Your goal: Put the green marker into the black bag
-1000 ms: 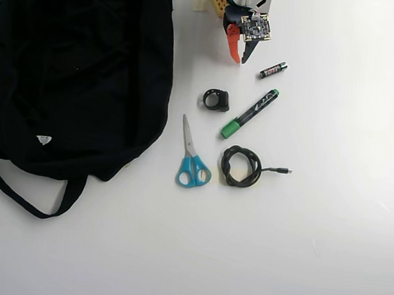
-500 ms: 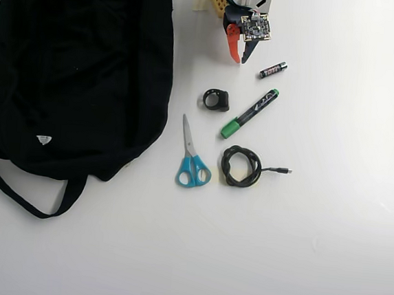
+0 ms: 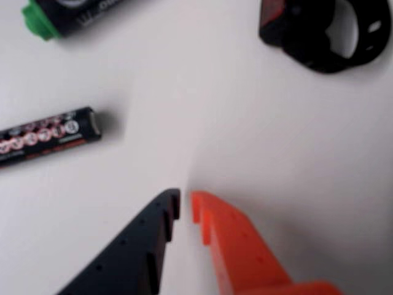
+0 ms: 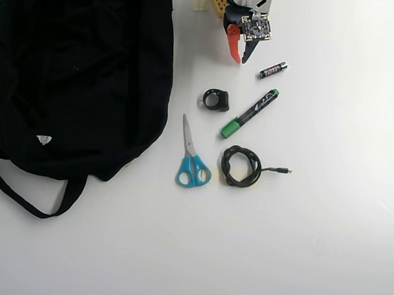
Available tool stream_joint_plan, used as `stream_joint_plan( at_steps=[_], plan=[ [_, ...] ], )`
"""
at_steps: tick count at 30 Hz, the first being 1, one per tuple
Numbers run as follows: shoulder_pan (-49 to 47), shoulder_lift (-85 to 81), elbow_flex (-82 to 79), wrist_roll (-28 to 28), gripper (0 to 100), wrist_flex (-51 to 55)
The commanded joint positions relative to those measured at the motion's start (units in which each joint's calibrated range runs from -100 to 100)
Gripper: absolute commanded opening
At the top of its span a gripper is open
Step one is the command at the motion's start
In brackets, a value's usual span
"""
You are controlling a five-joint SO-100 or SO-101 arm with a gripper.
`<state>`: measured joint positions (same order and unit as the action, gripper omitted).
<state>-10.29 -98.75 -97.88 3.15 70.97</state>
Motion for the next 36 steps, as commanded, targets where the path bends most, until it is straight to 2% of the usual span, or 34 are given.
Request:
stream_joint_plan(
  at_steps=[1, 3, 14, 27, 32, 36],
  plan=[
    [-0.3, -0.7, -1.4, 0.2, 3, 0.1],
    [-0.3, -0.7, -1.4, 0.2, 3, -1.1],
    [-0.4, 5.6, 1.2, 0.1, 3, -21.8],
    [-3.8, 20.3, 17.8, 0.0, 3, -38.2],
    [-3.6, 29.0, 26.3, -5.7, 3, -40.7],
    [-3.1, 35.6, 32.1, -6.2, 3, -42.2]
  ],
)
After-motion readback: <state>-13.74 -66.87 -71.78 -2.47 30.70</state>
